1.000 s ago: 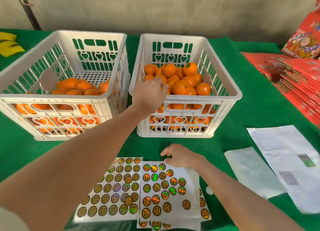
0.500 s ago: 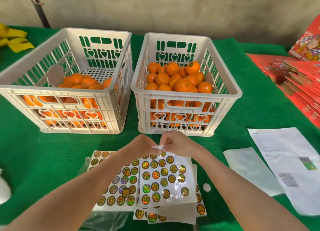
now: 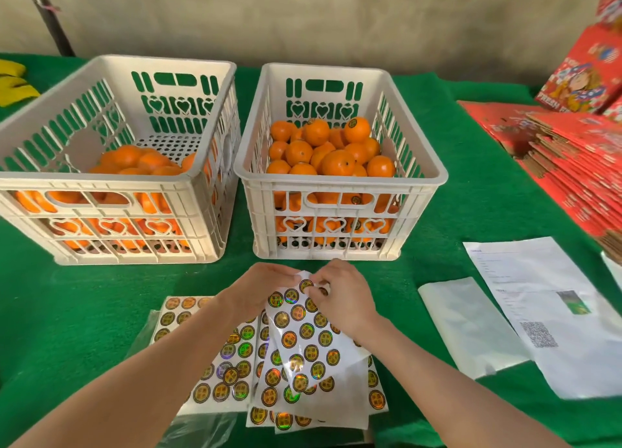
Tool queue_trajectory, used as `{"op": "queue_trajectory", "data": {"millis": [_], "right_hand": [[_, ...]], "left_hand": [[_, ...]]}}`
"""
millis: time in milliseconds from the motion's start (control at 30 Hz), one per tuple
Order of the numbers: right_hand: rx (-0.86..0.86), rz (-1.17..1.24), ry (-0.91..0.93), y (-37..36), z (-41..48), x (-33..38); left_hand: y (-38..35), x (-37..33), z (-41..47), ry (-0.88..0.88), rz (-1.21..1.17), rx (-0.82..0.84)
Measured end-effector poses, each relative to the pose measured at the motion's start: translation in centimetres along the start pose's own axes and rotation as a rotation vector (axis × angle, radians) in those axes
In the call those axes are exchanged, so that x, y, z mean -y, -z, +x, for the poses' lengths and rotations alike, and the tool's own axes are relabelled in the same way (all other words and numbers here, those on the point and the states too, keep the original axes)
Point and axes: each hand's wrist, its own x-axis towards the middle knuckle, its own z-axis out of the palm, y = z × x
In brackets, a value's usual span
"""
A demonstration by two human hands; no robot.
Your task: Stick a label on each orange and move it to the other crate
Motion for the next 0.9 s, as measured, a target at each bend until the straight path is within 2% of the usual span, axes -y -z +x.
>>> {"op": "queue_trajectory", "data": {"millis": [133,200,333,467,567,633,700,767,900], "right_hand": [[-0.017,0.040,0.047,-0.1,-0.6,0.4],[-0.032,0.102,0.058,0.1,-0.6,0.5],[0.000,0.262,-0.022,1.1,0.3,0.3],[0.019,0.297,-0.048,1.6,1.1,0.2],[0.009,0.345,-0.035,2.2,1.5,0.7],[-0.049,0.361,0.070,2.9,1.9,1.6],[-0.164,0.375,0.226,3.9,2.5,3.4],[-0.272,0.397,0.355,4.8,3.7,5.8],[-0.392,0.458,0.456,5.0,7.7,11.4]], "left_hand": [[-0.5,-0.4,0.0,0.013,0.012,-0.026],[-0.7,-0.7,0.1,0.013,0.149,-0.044],[-0.7,-1.2,-0.3,-0.052,0.417,0.024],[-0.8,-1.1,-0.2,-0.224,0.584,0.054],[-0.7,-0.6,0.1,-0.440,0.800,-0.029],[0.2,-0.8,-0.4,-0.599,0.820,-0.157],[1.8,-2.0,-2.2,-0.846,0.758,-0.238],[4.2,-3.8,-4.2,-1.018,0.691,-0.354],[10.6,-8.0,-6.5,-1.005,0.334,-0.572]]}}
